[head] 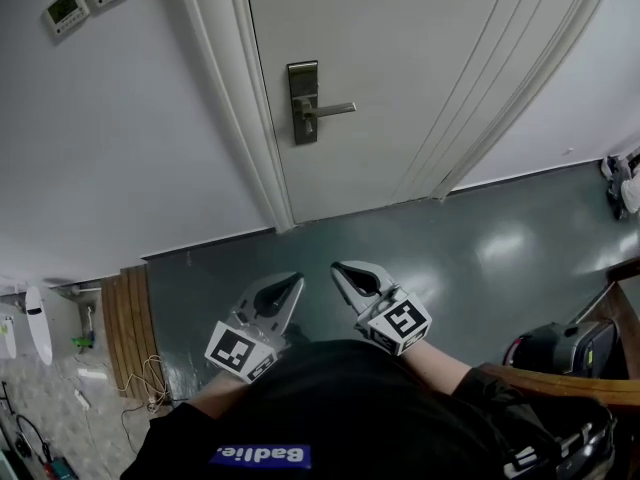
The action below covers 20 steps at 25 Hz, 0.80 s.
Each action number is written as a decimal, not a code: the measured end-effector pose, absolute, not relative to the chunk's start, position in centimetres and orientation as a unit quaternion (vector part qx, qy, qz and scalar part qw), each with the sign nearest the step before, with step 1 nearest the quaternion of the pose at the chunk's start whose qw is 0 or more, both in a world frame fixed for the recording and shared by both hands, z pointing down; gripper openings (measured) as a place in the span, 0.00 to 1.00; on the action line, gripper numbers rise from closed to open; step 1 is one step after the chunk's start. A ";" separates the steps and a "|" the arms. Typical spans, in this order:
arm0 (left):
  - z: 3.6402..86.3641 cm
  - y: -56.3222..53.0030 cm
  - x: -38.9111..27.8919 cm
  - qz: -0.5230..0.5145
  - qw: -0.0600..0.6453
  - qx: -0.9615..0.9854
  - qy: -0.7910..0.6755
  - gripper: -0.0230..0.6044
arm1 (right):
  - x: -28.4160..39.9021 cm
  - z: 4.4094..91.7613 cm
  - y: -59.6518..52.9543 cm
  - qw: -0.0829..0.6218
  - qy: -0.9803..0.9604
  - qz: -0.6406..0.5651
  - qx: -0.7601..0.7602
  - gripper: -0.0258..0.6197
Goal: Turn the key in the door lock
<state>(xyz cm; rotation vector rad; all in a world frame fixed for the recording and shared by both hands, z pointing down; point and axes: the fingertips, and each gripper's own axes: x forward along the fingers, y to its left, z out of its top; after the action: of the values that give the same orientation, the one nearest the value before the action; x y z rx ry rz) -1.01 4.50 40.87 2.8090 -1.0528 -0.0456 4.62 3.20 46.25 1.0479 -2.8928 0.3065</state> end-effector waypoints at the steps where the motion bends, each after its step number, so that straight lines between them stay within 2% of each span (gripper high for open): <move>1: 40.7 3.1 -1.8 -0.014 0.065 0.937 -0.343 0.03 | 3.9 46.3 1.8 0.029 -0.932 0.098 0.347 0.04; 10: 40.2 -6.0 -7.5 -0.019 0.062 0.958 -0.281 0.03 | -0.8 46.4 -8.4 0.030 -0.900 0.109 0.421 0.04; 20: 40.2 -11.1 -6.3 -0.009 0.077 0.947 -0.311 0.03 | 1.7 48.5 -16.3 0.031 -0.894 0.137 0.425 0.08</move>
<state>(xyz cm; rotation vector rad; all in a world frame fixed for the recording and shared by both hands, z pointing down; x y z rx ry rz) -6.35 -11.12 40.22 2.8386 -0.9336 -0.0277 1.72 -16.32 48.51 1.3091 -2.7564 0.4209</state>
